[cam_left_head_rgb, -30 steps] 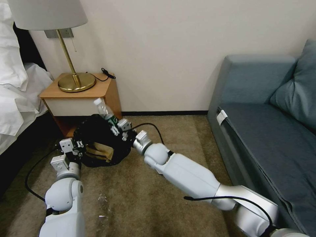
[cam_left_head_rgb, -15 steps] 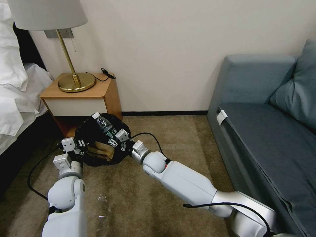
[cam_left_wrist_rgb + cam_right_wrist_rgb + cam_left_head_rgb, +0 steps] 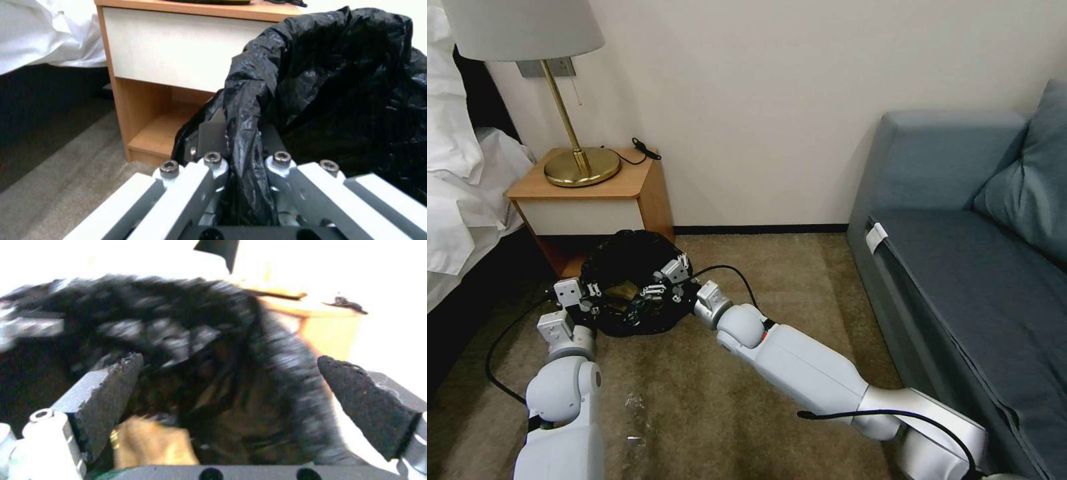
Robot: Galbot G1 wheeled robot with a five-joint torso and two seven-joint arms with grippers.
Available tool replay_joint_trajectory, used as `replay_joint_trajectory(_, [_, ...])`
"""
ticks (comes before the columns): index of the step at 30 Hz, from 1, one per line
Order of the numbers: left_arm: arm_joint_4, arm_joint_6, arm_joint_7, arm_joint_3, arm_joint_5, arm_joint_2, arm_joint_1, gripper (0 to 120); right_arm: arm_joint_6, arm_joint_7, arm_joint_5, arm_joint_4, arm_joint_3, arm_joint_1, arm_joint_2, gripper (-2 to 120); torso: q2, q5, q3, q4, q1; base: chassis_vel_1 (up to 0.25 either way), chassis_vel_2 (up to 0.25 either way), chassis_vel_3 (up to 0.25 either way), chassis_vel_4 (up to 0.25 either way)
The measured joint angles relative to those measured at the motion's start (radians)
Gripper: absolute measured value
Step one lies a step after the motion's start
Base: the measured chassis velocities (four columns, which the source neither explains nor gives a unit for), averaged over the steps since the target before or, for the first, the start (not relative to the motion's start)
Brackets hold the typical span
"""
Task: Pick up the trash bin, then pick up the garbage on the floor and place it into the trash bin.
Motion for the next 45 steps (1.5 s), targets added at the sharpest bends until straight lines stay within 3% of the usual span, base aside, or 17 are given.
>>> replay_joint_trajectory(7, [-0.003, 0.000, 0.000, -0.006, -0.002, 0.002, 0.003, 4, -0.040, 0.032, 0.003, -0.034, 0.129, 0.026, 0.009, 100, 0.000, 0.0001, 0.000, 0.0000, 0.000, 0.000, 0.000, 0.000, 0.000])
replay_joint_trajectory(13, [-0.003, 0.000, 0.001, -0.008, -0.006, 0.003, 0.004, 4, -0.085, 0.036, -0.056, -0.146, 0.249, 0.024, 0.002, 100, 0.000, 0.0000, 0.000, 0.0000, 0.000, 0.000, 0.000, 0.000, 0.000])
replay_joint_trajectory(19, [-0.003, -0.001, 0.002, -0.012, -0.009, 0.005, 0.003, 4, -0.111, -0.033, -0.167, -0.245, 0.278, -0.035, -0.025, 100, 0.000, 0.0002, 0.000, -0.0002, 0.000, 0.000, 0.000, 0.000, 0.000])
replay_joint_trajectory(25, [-0.009, -0.001, 0.002, -0.015, -0.010, 0.005, 0.007, 4, -0.086, -0.154, -0.298, -0.333, 0.286, -0.088, -0.038, 100, 0.000, 0.0002, 0.000, -0.0001, 0.000, 0.000, 0.000, 0.000, 0.000])
replay_joint_trajectory(30, [-0.015, -0.004, 0.004, -0.025, -0.011, 0.004, 0.021, 4, 0.003, -0.254, -0.437, -0.469, 0.307, -0.124, -0.027, 100, 0.000, 0.0000, 0.000, 0.0000, 0.000, 0.000, 0.000, 0.000, 0.000])
replay_joint_trajectory(45, [-0.026, -0.003, 0.004, -0.016, -0.009, -0.003, 0.036, 4, 0.078, -0.355, -0.506, -0.579, 0.379, -0.152, -0.015, 100, 0.000, 0.0000, 0.000, 0.0000, 0.000, 0.000, 0.000, 0.000, 0.000])
